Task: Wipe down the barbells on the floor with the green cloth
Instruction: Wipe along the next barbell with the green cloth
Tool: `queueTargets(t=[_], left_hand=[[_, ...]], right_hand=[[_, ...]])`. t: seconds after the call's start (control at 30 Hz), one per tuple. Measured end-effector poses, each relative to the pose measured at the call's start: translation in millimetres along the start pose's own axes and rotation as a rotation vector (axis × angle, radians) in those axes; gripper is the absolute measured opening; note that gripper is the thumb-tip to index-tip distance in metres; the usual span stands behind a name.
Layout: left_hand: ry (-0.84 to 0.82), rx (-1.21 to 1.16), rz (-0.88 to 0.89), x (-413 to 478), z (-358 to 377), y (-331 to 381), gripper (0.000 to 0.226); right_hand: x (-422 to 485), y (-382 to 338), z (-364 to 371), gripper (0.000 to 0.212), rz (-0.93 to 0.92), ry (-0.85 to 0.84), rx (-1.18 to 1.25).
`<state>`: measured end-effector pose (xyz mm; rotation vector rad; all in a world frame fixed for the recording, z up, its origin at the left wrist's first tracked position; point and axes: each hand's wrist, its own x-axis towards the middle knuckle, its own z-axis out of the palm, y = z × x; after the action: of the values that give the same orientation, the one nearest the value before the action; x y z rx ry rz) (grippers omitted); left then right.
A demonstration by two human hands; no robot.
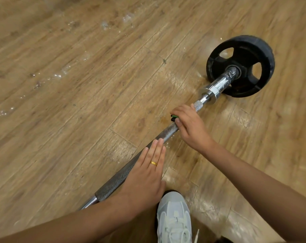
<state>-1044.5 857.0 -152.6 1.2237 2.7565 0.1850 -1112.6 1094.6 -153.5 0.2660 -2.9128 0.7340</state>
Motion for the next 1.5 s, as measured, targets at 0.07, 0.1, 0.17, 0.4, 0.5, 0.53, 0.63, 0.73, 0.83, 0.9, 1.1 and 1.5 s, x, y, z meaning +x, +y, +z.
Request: queueTargets(t=[0.07,0.1,0.17,0.4,0.5,0.53,0.63,0.73,0.83,0.9,1.1,1.5], left_hand=[[-0.008,0.017,-0.008,0,0,2,0.088],[-0.005,0.023,-0.006,-1,0,2,0.088],[0.006,0.022,-0.001,0,0,0,0.086],[0.018,0.050,-0.008,4,2,-16,0.085],[0.018,0.080,-0.031,8,-1,-25,0.086],[0.016,0.093,-0.036,10,-2,-28,0.086],[0.005,0.117,-0.054,13,-3,-39,0.085],[-0.006,0.122,-0.066,17,-4,-52,0.086],[0.001,0.140,-0.071,21,-6,-64,0.086],[-0.004,0.142,-0.076,24,-7,-72,0.087],[-0.026,0.124,-0.092,32,-9,-98,0.093],[-0.039,0.078,-0.108,46,-18,-147,0.098]], right_hand=[[1,6,-7,0.029,-0.025,-0.044,0.019],[2,9,-9,0.029,-0.025,-0.054,0.015],[7,15,-12,0.029,0.022,-0.026,-0.006],[12,-2,1,0.033,-0.066,-0.055,-0.038],[26,9,-4,0.031,-0.057,-0.064,-0.041],[32,13,-6,0.031,-0.006,-0.027,-0.039],[45,9,-2,0.031,0.051,0.016,-0.056],[49,2,10,0.034,-0.123,-0.082,-0.070],[65,9,5,0.031,-0.084,-0.061,-0.054],[77,13,3,0.030,0.015,-0.017,-0.043],[89,-2,17,0.034,-0.152,-0.092,-0.047],[150,11,16,0.034,-0.204,-0.206,-0.155]])
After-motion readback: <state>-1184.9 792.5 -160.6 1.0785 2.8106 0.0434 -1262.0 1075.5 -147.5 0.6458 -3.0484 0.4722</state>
